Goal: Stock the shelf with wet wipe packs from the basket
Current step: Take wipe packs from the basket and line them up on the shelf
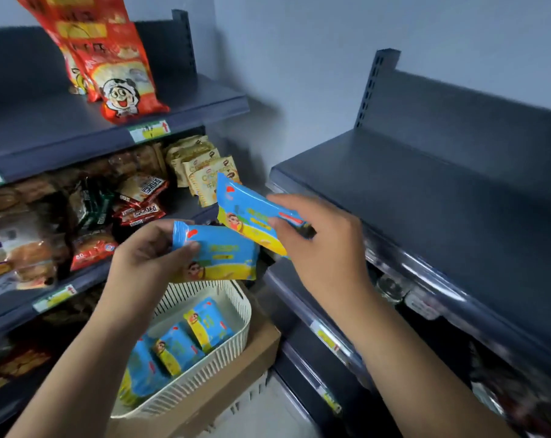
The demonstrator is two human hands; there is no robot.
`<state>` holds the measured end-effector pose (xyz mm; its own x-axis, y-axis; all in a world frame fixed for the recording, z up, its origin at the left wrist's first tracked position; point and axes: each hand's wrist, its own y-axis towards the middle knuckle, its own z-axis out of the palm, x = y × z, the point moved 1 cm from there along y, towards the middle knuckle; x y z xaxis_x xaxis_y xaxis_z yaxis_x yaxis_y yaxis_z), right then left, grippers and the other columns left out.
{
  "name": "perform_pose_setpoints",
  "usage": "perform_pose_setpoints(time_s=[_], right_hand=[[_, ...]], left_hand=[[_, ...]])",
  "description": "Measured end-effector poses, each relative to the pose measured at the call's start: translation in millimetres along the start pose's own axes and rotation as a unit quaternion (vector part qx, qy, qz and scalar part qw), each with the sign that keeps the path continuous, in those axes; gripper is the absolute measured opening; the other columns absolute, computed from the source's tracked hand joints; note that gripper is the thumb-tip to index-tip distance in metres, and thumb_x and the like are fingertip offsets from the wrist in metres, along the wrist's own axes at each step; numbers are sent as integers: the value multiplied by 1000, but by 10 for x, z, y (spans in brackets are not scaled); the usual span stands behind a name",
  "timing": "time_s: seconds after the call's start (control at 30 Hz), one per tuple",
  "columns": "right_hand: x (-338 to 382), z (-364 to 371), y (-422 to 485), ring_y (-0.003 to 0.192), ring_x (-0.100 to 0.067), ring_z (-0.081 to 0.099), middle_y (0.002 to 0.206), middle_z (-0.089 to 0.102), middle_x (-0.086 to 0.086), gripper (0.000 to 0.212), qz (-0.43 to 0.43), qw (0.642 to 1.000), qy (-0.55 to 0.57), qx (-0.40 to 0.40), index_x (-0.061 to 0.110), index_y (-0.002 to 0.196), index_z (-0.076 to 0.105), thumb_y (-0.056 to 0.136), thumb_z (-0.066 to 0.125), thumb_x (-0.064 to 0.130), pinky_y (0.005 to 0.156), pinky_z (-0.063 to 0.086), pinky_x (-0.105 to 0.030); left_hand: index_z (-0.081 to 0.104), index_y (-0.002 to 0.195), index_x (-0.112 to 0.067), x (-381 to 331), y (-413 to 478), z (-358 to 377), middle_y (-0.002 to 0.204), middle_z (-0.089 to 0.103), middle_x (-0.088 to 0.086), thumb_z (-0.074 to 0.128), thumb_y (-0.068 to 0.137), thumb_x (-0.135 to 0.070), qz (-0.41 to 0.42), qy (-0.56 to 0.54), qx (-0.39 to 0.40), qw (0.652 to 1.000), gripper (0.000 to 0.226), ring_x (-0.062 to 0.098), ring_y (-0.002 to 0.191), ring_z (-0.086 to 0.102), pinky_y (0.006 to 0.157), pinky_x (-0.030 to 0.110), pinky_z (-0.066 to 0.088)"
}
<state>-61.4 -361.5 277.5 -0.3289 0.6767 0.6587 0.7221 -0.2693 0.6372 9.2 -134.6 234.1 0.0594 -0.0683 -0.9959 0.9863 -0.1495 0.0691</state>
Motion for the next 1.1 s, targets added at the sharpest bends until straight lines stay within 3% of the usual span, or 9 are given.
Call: perform_pose_setpoints(time_s=[0.13,0.33,0.57,0.87,0.93,1.1], right_hand=[[-10,-622,-35,89,-7,71,100,77,12,28,56,997,50,-26,24,110,79,86,75,9,77,59,-38],[-26,-1546,-117,83,-9,73,92,77,12,26,141,982,112,-62,27,105,80,86,76,10,75,61,-40],[36,-2384,-286,86,-9,74,91,77,13,27,147,979,84,-115,32,98,79,87,74,8,78,61,-41],[269,-3209,-647,85,0,71,96,75,19,25,119,969,-46,-210,29,108,78,88,77,13,72,54,-18],[335,-3403,-716,85,-3,71,97,75,16,24,117,963,-73,-231,29,109,78,89,77,16,70,53,-19],[465,-3906,-919,84,-2,71,95,76,17,25,126,945,-101,-286,31,107,78,87,78,15,72,58,-25]], left_hand=[[70,107,-5,-242,-190,471,101,76,19,73,87,-2,19,-21,5,1000,21,34,88,76,65,37,65],[71,106,-7,-486,-516,1195,102,77,18,75,86,-6,52,-29,25,998,20,40,97,75,82,52,63],[71,104,-8,-683,-733,1903,98,79,13,76,78,-9,64,-61,96,991,26,30,88,77,69,37,65],[72,106,-9,-930,-952,2717,103,79,13,76,83,-9,89,-75,218,969,23,40,97,75,87,57,58],[71,107,-7,-985,-1025,2921,104,78,16,75,84,-5,99,-89,242,961,24,41,96,74,85,55,57],[72,100,-13,-1073,-1261,3482,97,80,8,73,85,-1,82,-123,317,937,20,22,82,76,68,33,62]])
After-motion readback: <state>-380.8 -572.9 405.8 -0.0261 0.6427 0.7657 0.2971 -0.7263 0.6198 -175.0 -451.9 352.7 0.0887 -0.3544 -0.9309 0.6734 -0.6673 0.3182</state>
